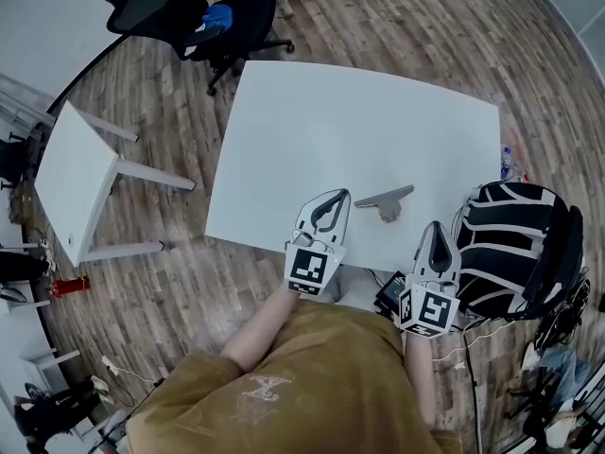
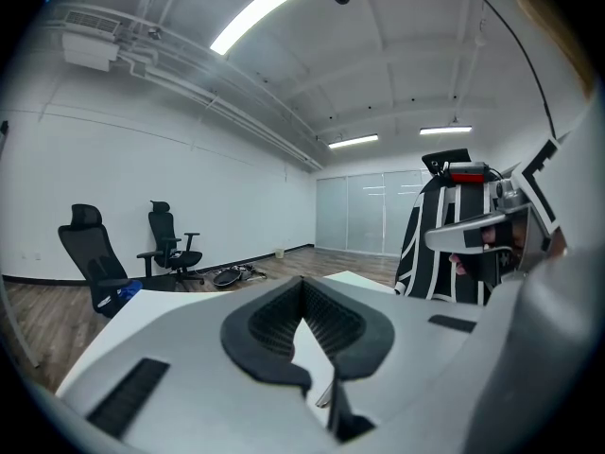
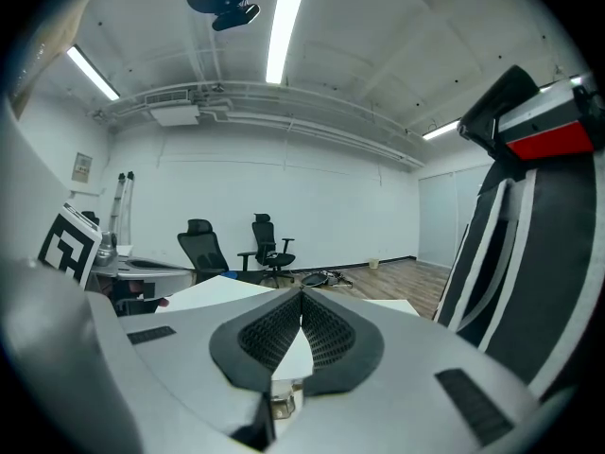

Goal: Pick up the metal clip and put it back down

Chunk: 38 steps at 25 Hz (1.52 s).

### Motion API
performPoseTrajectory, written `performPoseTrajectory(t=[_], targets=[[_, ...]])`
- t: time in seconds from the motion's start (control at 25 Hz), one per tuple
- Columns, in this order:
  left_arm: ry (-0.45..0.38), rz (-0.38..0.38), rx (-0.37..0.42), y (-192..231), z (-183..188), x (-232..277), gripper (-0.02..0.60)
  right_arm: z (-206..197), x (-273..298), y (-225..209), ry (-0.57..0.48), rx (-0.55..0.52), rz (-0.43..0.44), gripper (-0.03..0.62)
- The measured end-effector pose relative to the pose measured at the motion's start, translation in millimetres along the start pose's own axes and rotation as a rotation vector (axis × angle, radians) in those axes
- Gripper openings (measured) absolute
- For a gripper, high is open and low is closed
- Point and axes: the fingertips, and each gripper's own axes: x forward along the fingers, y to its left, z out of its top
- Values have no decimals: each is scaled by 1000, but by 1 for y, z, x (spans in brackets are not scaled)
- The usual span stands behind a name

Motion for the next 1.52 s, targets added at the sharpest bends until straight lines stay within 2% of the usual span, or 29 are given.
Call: performPoseTrajectory(t=[0.44,1.0,1.2,1.36,1.52], targets=[[23,-25,11,-2,0,36,3,-5,23,-4,23,9,32,9],[123,-35,1,0,-39,67,3,-35,60,-9,115,55,62,9],[157,-44,5,-4,-56,75,3,-51,67,-12,163,116,79,9],[178,-46,0,-3,-68,81,3,-65,74,-10,198,123,90,9],[208,-57,-17,-6,-82,82,3,-84,74,-8,252,208,111,9]])
